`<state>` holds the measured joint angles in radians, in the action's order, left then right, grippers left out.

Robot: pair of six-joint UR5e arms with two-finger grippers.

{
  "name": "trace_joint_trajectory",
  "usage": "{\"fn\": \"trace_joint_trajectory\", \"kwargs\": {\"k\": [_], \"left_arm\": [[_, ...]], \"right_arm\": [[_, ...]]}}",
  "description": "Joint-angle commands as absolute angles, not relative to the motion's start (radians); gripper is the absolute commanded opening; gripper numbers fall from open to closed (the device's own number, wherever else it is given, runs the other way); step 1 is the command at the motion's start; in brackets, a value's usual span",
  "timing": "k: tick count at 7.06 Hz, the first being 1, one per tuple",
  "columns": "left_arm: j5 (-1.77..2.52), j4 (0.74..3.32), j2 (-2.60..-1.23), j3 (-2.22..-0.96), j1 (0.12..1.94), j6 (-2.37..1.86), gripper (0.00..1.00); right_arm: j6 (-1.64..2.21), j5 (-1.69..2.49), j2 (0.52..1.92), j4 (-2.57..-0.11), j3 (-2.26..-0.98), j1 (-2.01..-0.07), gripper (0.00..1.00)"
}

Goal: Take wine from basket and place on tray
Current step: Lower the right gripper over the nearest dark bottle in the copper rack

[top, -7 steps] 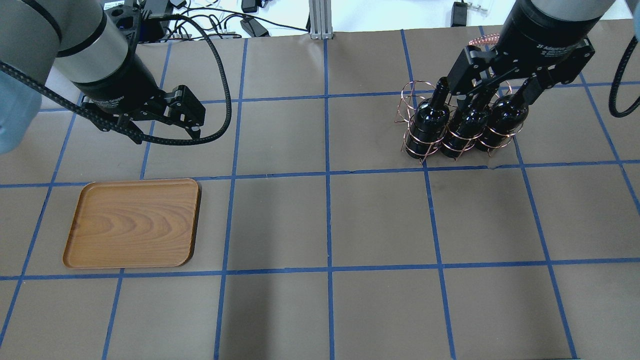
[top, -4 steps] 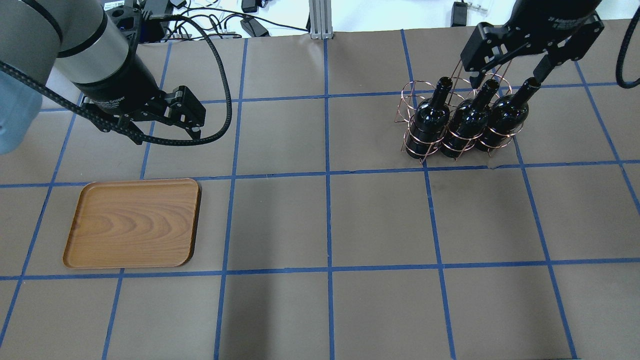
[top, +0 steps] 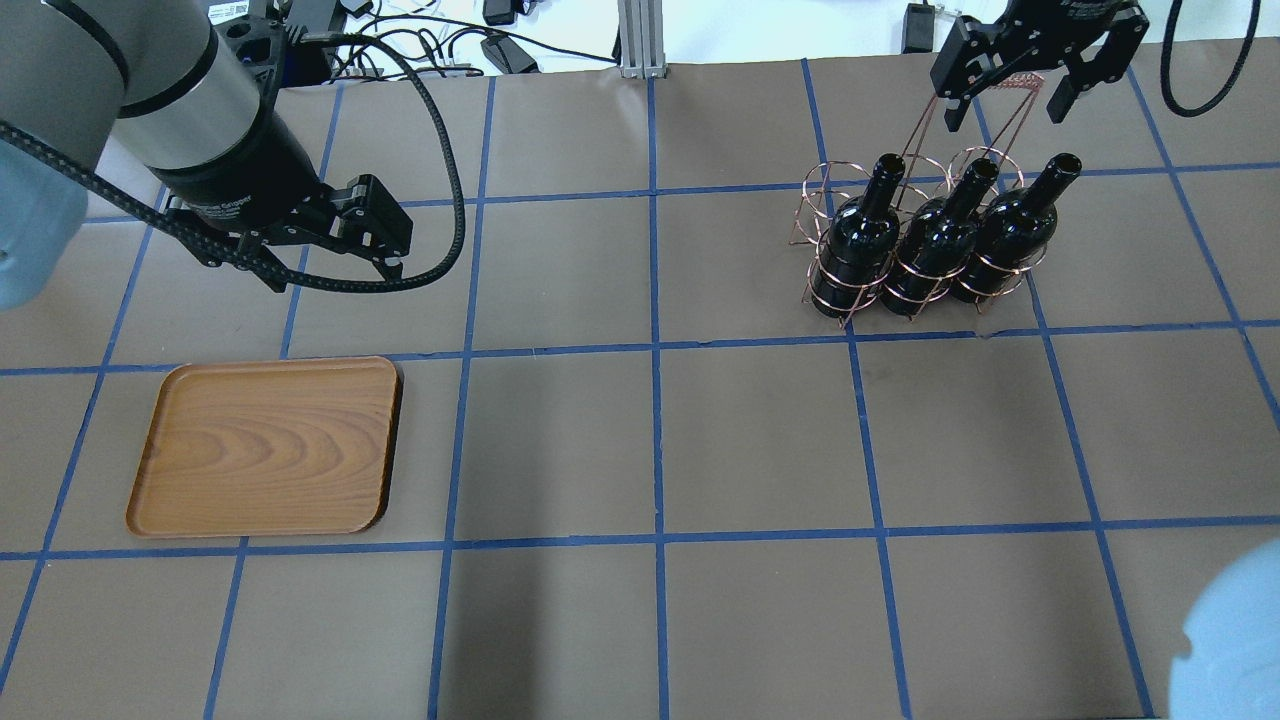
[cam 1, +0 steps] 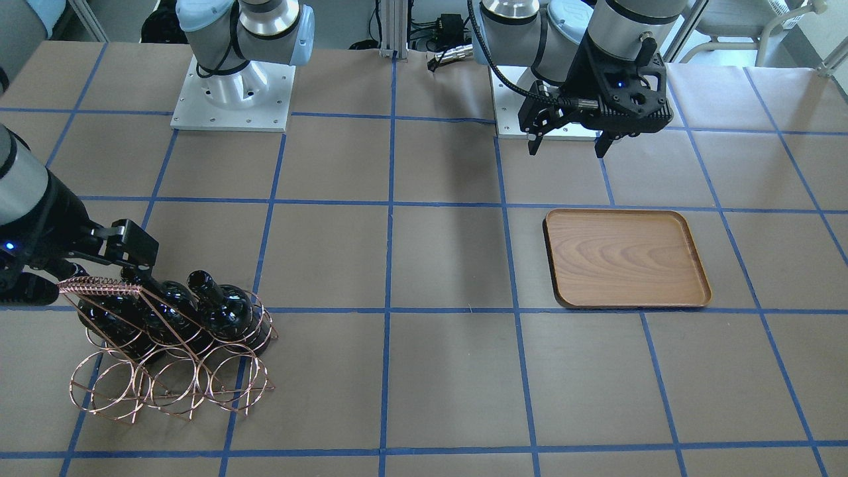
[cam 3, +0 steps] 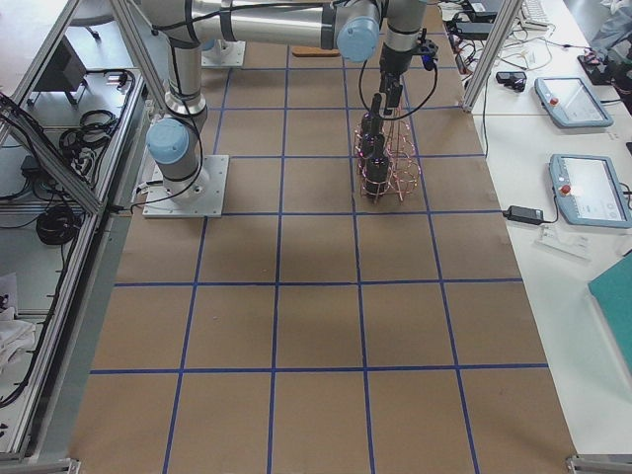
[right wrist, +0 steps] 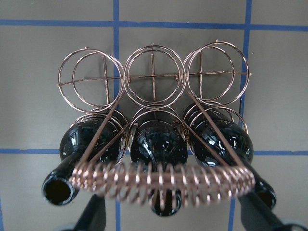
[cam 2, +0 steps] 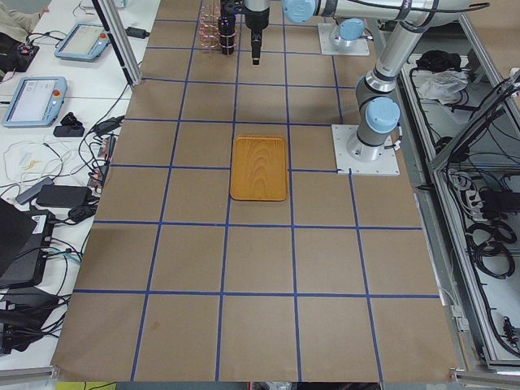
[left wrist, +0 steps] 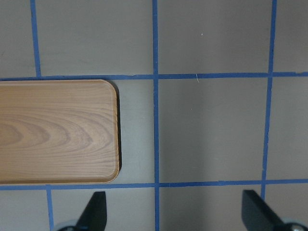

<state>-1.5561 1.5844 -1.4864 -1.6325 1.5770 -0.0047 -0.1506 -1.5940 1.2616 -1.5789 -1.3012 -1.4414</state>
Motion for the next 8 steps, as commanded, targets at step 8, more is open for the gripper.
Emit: {"fn": "trace_joint_trajectory", "kwargs": {"k": [8], "left_arm": [[-1.555, 1.585, -1.473, -1.663, 1.578, -0.006, 1.0]], "right_arm": [[-0.152, -1.621, 1.247, -1.605, -1.39, -1.454, 0.61]]}}
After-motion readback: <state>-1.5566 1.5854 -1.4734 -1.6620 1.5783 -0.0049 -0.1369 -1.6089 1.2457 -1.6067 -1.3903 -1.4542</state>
